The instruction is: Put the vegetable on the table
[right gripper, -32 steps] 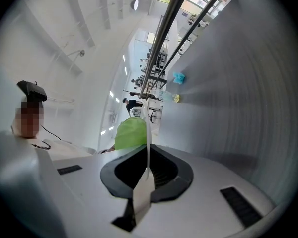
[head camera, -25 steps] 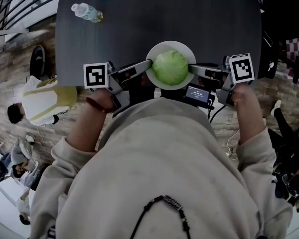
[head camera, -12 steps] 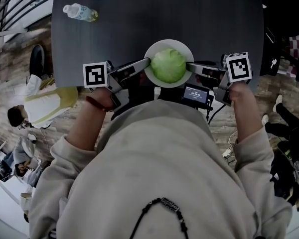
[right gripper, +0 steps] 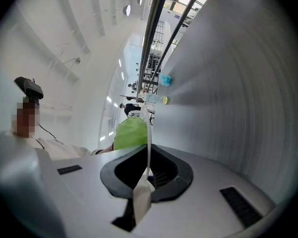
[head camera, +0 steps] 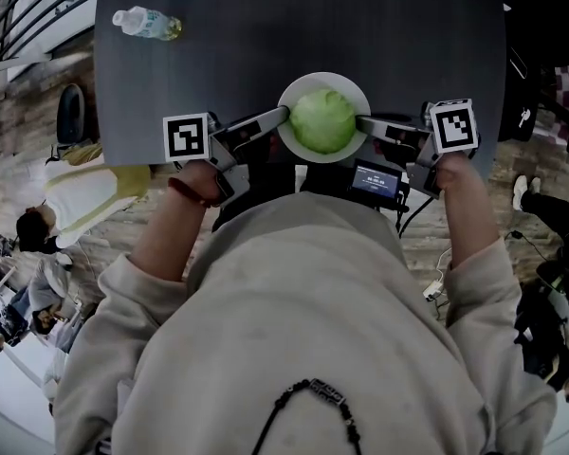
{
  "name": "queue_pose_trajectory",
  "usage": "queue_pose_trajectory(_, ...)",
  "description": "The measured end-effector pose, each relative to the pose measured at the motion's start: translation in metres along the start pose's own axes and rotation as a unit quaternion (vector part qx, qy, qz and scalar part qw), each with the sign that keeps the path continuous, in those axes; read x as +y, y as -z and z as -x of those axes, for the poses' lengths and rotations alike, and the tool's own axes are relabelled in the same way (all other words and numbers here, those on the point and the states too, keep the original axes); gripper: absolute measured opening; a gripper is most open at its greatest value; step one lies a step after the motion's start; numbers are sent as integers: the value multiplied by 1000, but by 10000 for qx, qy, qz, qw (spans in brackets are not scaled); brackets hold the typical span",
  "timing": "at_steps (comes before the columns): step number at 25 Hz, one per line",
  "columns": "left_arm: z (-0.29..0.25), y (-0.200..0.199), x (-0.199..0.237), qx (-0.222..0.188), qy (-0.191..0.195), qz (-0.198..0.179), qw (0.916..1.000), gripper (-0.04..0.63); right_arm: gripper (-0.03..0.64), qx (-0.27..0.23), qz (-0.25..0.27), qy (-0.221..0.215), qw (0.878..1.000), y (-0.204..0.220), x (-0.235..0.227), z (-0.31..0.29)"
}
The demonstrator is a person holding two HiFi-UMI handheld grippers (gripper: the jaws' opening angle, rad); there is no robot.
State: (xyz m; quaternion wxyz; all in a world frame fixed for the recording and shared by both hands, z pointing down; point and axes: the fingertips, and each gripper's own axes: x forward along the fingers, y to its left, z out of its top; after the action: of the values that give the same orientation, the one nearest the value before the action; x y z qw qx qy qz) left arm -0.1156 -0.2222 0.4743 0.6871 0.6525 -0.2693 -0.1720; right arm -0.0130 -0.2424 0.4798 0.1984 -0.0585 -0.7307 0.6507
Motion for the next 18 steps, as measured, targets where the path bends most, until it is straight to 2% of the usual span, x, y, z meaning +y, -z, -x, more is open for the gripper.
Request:
queue_pose_trajectory(3, -6, -6, 7, 18, -12, -26, 10000, 23, 27, 14, 8, 6, 10000, -6, -9, 1)
queue_pose_trajectory(7, -22, -15, 27, -46, -12, 138, 9999, 23, 28, 24, -70, 19, 10000, -17, -31, 4)
queue_pose_trajectory(18, -33, -14, 57, -116, -26, 301, 9995, 24, 26, 76, -295, -21, 9995, -16, -64, 3)
